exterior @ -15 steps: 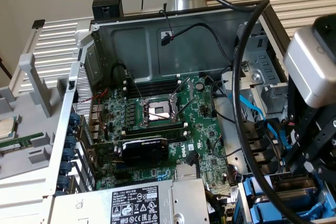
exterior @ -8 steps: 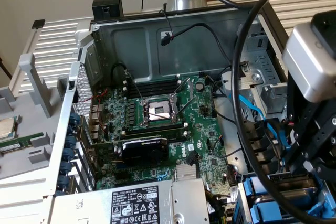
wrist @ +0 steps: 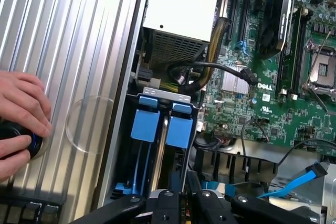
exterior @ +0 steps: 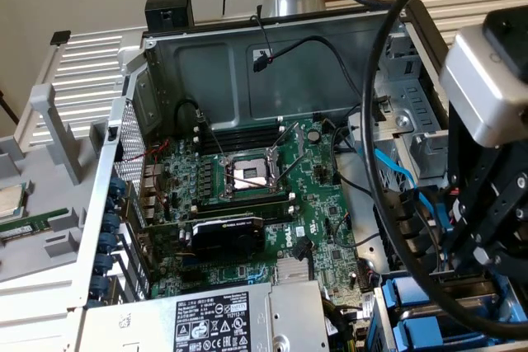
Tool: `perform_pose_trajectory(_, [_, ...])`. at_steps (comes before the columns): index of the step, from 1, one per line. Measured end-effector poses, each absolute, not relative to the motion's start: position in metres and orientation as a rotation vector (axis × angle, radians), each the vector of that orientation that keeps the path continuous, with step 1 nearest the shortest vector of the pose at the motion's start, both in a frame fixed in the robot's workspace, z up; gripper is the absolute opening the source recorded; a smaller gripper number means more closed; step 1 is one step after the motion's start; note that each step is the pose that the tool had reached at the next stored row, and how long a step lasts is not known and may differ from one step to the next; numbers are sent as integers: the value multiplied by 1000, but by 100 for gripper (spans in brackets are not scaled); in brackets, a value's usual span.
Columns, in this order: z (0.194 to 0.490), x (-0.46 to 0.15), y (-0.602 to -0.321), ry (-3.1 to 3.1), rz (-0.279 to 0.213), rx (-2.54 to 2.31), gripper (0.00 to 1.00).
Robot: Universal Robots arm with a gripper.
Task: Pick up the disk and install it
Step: 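Insert the first disk wire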
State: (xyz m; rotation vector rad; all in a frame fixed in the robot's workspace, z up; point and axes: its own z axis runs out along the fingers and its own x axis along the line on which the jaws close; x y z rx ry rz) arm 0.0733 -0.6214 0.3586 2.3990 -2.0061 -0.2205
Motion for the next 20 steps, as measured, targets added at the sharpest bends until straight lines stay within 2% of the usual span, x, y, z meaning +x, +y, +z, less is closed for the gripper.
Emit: perform_pose_trajectory(20, [359, 76, -609, -1956, -212, 2325, 18])
